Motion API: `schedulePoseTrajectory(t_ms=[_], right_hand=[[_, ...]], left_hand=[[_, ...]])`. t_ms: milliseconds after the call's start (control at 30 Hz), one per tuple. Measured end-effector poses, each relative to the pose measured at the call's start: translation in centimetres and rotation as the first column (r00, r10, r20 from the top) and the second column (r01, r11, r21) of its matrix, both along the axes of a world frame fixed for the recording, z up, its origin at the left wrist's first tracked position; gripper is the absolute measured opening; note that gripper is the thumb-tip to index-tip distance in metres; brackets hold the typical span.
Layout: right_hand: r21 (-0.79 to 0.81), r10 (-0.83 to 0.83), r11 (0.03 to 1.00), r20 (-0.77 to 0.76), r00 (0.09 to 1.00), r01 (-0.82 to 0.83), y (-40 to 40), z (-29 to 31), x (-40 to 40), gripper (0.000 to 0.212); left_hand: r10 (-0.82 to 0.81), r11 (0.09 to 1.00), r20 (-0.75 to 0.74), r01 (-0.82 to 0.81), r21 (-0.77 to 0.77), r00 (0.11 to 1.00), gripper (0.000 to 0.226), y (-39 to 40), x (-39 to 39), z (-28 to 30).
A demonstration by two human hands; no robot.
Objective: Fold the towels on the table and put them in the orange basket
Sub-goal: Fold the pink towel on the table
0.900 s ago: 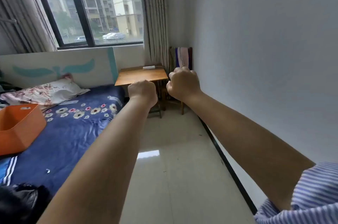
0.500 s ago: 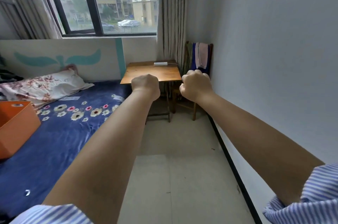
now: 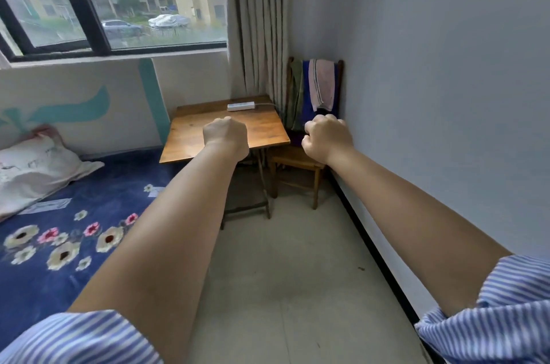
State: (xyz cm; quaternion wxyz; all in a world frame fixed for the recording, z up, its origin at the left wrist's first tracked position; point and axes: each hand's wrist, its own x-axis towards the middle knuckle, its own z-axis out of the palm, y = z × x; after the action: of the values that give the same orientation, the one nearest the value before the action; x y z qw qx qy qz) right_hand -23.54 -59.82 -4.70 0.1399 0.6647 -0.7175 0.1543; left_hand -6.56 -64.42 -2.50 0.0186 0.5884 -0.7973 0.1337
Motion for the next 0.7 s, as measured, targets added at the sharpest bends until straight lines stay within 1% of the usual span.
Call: schedulePoseTrajectory(t_ms=[100,200,333,533,700], right_hand=[[0.027,-0.050,0.998,0.021,0.999,0.049,-7.2,-1.3,-2.6,0.030],[0.038,-0.069,0.997,0.019,0.997,0.068,-13.6,-2.3,-5.6,0.031],[0.035,-0.074,0.997,0.012,0.997,0.073,-23.1,-3.3,-10.8,0.031],[0.050,-0.064,0.997,0.021,0.998,0.063,-36.7,-2.9,-19.1,0.030],[0.091,-0.084,0.993,0.032,0.996,0.080,-46.0,-3.5,-24.5,0.029]], left_hand=[[-0.030,0.998,0.014,0.030,0.046,0.999,0.030,-7.4,-2.9,-1.2],[-0.079,0.996,0.000,0.079,0.049,0.997,0.028,-13.8,-6.1,-2.2],[-0.095,0.994,0.004,0.094,0.054,0.995,0.028,-23.4,-11.5,-3.7],[-0.133,0.989,-0.039,0.135,0.063,0.990,0.030,-37.0,-19.4,-3.6],[-0.167,0.983,-0.008,0.167,0.077,0.986,0.030,-46.7,-24.5,-4.0]])
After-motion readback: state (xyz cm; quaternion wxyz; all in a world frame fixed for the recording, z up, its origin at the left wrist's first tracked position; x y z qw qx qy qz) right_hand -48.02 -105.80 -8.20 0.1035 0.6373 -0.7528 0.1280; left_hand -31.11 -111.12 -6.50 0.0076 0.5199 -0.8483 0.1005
